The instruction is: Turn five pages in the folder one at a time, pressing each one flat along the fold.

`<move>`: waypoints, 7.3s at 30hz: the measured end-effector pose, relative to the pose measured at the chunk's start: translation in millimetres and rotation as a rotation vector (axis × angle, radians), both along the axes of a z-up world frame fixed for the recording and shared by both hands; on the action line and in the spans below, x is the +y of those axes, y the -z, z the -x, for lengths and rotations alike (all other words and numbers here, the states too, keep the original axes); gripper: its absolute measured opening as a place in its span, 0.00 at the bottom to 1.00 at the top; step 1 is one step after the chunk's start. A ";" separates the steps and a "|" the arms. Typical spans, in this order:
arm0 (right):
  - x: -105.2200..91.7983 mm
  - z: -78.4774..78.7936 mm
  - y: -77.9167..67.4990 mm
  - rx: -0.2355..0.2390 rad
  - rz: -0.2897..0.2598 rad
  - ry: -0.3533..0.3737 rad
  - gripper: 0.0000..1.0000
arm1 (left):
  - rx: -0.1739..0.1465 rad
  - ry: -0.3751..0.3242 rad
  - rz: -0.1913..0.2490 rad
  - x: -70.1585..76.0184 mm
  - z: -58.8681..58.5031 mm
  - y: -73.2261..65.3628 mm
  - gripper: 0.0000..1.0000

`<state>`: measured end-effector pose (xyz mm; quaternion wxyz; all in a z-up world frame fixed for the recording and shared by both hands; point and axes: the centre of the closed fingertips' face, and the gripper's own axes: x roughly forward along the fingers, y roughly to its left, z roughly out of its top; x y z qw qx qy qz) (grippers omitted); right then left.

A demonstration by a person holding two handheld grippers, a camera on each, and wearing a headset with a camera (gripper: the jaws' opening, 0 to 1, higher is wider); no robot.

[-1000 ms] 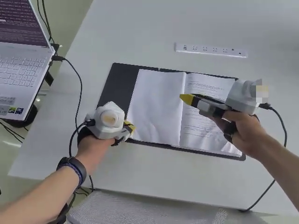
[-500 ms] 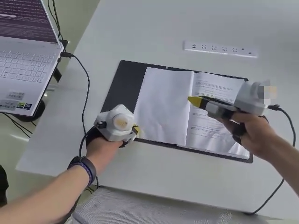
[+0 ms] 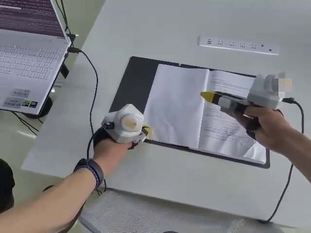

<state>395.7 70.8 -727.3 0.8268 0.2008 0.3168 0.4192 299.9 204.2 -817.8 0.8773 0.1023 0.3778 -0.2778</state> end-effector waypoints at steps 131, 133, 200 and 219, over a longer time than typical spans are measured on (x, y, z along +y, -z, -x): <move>25.8 60.4 56.4 0.145 -0.160 0.011 0.00 | 0.042 -0.028 0.032 0.4 -0.3 0.9 0.00; 26.7 69.5 55.8 0.150 -0.160 0.004 0.00 | 0.041 -0.032 0.036 0.4 -0.2 0.6 0.00; -19.0 129.5 29.8 0.071 -0.088 -0.056 0.03 | 0.005 -0.066 0.145 -3.3 5.5 -38.1 0.15; -78.6 120.2 12.9 -0.024 0.051 0.026 0.25 | -0.076 -0.065 0.156 7.9 6.7 -83.0 0.28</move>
